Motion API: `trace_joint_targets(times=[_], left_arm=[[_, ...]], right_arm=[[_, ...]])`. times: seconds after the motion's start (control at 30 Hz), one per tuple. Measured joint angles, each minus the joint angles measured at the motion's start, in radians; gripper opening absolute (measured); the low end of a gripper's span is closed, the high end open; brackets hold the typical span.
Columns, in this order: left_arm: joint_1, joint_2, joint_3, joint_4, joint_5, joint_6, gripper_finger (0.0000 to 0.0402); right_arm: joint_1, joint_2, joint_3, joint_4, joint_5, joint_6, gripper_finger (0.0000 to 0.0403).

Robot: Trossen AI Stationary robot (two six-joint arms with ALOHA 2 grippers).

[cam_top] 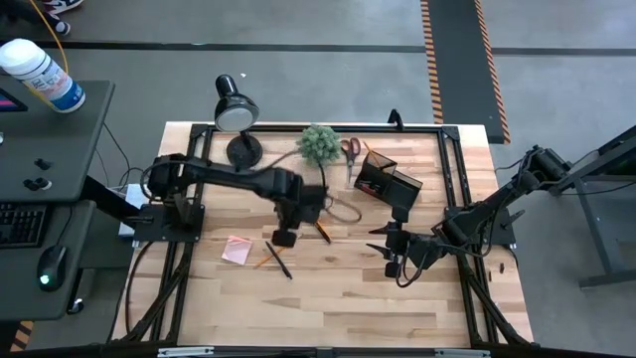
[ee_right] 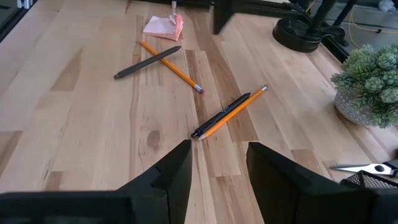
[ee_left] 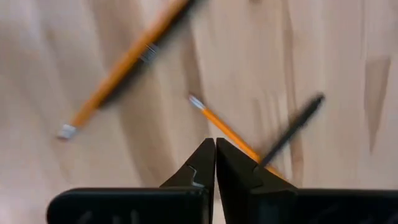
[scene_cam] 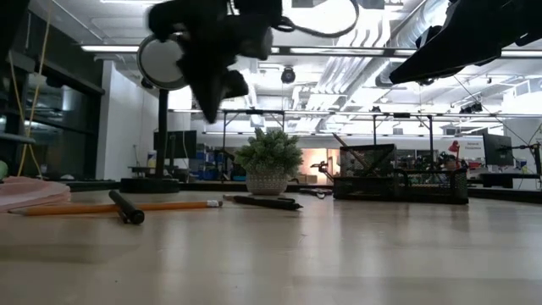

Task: Pick and place office supplies into organizer
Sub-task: Put the left black pen into the black desk organizer

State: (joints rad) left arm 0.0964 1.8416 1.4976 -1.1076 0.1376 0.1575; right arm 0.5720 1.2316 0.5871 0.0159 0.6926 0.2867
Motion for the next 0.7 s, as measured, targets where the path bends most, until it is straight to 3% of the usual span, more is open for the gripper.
trace_joint_targets(times=[0.13, 0.37, 0.7], left_arm=[[-0.063, 0.0, -0.088, -0.003, -0.006, -0.003, 0.0006], [-0.139, 0.0, -0.223, 0.003, -0.151, -0.005, 0.0002], [-0.195, 0.0, -0.296, -0.03, -0.203, 0.018, 0.0002]], right_arm=[[0.0, 0.0, 0.0, 0.0, 0.0, 0.0, 0.0145], [0.0, 0.0, 0.0, 0.0, 0.0, -0.002, 0.0145], [0.0, 0.0, 0.0, 0.004, 0.0, 0.0, 0.0145]])
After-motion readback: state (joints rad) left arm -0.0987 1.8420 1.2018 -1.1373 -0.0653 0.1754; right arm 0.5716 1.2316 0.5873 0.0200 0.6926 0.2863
